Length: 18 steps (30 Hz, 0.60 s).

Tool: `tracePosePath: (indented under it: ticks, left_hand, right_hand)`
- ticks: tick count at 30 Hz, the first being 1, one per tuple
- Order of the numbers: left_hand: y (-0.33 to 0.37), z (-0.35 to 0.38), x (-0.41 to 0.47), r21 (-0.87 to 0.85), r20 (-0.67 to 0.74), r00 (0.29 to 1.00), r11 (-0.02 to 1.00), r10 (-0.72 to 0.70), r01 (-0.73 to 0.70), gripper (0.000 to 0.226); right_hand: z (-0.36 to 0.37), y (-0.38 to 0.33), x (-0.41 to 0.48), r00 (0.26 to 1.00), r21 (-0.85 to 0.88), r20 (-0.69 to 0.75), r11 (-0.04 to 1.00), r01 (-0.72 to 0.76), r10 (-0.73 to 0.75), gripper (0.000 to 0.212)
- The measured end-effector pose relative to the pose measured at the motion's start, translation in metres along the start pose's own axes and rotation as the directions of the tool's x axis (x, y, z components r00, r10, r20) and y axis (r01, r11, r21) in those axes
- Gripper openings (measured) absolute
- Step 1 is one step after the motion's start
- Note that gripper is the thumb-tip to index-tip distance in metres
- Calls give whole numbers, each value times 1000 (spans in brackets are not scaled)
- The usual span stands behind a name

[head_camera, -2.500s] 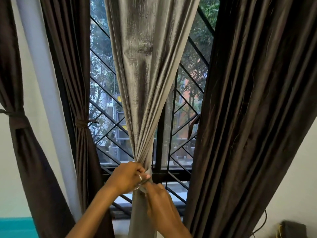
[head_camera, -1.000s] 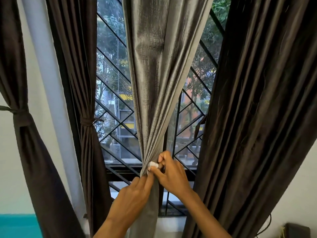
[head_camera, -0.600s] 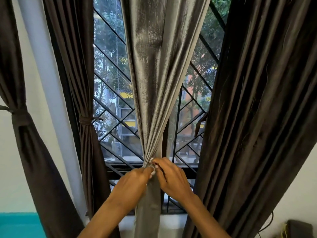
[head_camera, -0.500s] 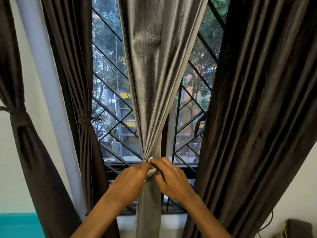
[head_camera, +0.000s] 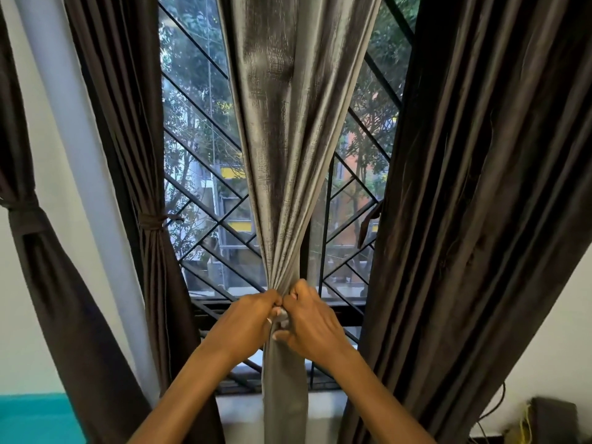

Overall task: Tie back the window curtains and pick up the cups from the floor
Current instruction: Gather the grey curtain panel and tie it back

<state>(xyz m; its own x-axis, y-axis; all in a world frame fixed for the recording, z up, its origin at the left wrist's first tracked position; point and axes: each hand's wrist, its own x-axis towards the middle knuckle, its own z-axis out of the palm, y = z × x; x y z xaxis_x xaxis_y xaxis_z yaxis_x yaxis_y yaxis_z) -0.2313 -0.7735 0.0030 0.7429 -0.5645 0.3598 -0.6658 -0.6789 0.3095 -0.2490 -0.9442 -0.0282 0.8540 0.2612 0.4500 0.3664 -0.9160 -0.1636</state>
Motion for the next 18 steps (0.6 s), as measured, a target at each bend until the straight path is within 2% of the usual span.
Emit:
tracePosePath:
  ticks: [5,14,18]
  left_hand:
    - [-9,8,6,-60,-16,999,997,-38,37,4]
    - [-11,19,8,-105,-27,994,989,-109,106,8]
    - [-5,22,8,-227,-69,978,958,-196,176,11]
  right_hand:
    - [5,-2,4,999,27,-51,1000,1,1,28]
    - [8,6,-22,993,150,-88,985,88,-76,26]
    - [5,11,-29,982,271,-190,961,61,-9,32]
